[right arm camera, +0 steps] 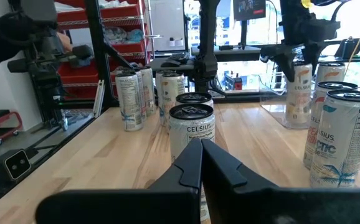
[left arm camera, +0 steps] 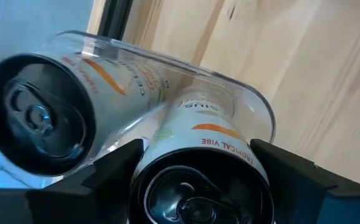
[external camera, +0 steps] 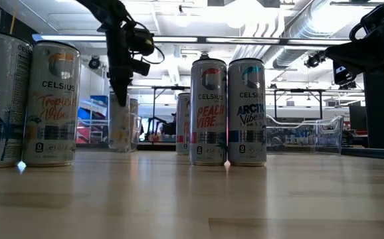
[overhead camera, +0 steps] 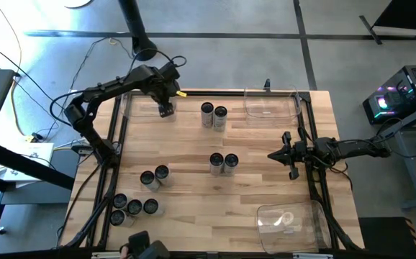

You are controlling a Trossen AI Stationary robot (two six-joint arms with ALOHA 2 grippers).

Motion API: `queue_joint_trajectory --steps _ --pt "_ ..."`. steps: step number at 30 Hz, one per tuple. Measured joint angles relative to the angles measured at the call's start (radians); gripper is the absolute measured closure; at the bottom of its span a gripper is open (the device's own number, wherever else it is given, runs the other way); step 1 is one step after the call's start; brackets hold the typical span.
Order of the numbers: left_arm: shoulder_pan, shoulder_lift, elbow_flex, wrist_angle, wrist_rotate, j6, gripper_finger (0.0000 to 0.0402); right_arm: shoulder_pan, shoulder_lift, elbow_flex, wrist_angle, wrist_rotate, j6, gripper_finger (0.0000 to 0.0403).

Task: Sort soda cans
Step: Put the white-yellow soda can into the top left transparent bin

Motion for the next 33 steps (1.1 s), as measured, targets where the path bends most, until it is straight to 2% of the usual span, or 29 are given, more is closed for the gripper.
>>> queue_joint_trajectory --steps 13,33 --pt "0.017 0.000 -0.022 0.074 0.025 0.002 0.0111 0.000 0.000 0.000 0.000 0.000 0.000 0.0403" --pt "0.035 -0.004 -0.003 0.053 0.024 0.018 0.0115 0.000 0.000 0.000 0.000 0.000 0.000 0.0403"
